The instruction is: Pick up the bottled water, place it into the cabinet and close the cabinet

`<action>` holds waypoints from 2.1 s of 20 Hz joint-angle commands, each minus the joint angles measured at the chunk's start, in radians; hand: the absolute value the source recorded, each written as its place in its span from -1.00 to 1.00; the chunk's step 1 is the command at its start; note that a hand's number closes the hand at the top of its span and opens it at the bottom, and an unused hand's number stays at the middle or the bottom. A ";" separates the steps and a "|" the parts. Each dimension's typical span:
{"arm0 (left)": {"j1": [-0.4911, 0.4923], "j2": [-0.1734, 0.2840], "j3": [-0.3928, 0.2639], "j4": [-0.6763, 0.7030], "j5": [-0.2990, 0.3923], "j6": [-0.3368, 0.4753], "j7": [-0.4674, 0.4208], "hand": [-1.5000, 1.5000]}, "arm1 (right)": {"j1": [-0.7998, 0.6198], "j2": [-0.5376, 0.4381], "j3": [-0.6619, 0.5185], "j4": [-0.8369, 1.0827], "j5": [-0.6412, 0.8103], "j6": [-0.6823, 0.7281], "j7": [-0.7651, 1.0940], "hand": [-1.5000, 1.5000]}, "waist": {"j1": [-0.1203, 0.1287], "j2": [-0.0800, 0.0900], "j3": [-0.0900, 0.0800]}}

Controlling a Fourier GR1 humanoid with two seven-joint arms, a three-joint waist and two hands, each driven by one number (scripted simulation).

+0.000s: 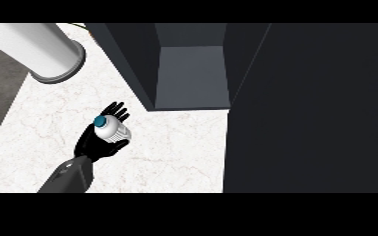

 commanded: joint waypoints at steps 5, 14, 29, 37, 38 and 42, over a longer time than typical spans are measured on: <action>0.003 -0.075 -0.027 -0.020 -0.011 -0.101 -0.094 1.00 | 0.005 -0.010 0.003 -0.020 0.006 -0.014 0.026 -1.00 | 0.002 -0.003 -0.001; -0.032 -0.040 -0.017 -0.045 0.003 -0.052 -0.083 1.00 | 0.017 -0.010 0.028 0.009 0.026 -0.014 -0.016 -1.00 | 0.008 -0.004 0.000; 0.162 -0.046 0.036 -0.196 0.144 -0.049 -0.063 1.00 | 0.034 -0.023 0.001 0.018 -0.006 -0.010 -0.048 -1.00 | 0.023 -0.010 0.002; 0.271 -0.138 -0.032 -0.542 0.223 0.053 0.186 1.00 | 0.054 -0.023 0.045 0.049 0.021 -0.005 -0.093 -1.00 | 0.032 -0.014 0.004; 0.255 -0.144 -0.030 -0.583 0.248 0.076 0.236 1.00 | 0.033 -0.029 0.051 0.067 0.025 -0.004 -0.066 -1.00 | 0.032 -0.013 0.003; 0.276 -0.192 -0.077 -0.795 0.273 0.189 0.371 1.00 | 0.000 -0.030 0.026 0.013 -0.004 -0.027 -0.017 -1.00 | 0.034 -0.013 0.003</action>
